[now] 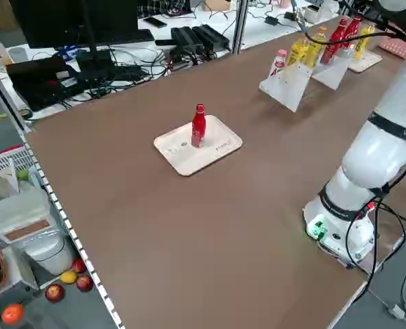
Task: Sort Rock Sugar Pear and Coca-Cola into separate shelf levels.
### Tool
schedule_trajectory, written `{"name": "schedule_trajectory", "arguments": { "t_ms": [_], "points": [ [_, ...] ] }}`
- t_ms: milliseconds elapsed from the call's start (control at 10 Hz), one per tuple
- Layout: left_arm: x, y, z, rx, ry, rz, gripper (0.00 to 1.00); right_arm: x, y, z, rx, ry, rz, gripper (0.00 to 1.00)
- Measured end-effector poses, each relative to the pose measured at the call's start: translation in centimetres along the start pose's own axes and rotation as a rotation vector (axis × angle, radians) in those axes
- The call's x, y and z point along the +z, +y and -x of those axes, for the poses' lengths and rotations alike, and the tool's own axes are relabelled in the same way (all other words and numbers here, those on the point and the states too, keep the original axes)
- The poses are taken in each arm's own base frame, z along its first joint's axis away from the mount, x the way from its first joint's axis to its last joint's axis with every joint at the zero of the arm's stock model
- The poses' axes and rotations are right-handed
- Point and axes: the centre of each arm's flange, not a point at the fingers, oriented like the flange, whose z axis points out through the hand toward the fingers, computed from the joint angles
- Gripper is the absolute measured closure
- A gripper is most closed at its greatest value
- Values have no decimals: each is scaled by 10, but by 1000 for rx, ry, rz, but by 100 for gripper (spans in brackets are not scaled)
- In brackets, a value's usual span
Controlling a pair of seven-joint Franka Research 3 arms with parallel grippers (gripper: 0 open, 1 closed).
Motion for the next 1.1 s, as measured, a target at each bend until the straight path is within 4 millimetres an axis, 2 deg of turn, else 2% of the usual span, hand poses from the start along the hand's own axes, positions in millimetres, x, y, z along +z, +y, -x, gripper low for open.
{"name": "schedule_trajectory", "arguments": {
  "t_ms": [300,400,500,600,700,800,1000,1100],
  "points": [
    [1,-7,-1,-10,-1,0,0,-1,0,0,1,2,0,0],
    [4,-23,-2,-10,-7,-2,0,-1,1,0,3,0,0,0],
    [12,-58,-5,-8,-13,3,0,0,5,0,-1,-3,0,0],
    [29,-102,-11,-31,-12,8,0,2,9,-1,-35,-10,1,0],
    [52,-134,-20,-62,-3,12,0,5,16,-3,-60,-19,2,0],
    [84,-158,-29,-89,17,5,0,13,25,-4,-70,-33,3,0],
    [151,-185,-33,-127,39,-3,0,32,39,-10,-107,-44,4,0],
    [172,-188,-29,-133,23,1,1,46,50,-16,-138,-33,2,0]
  ]
}}
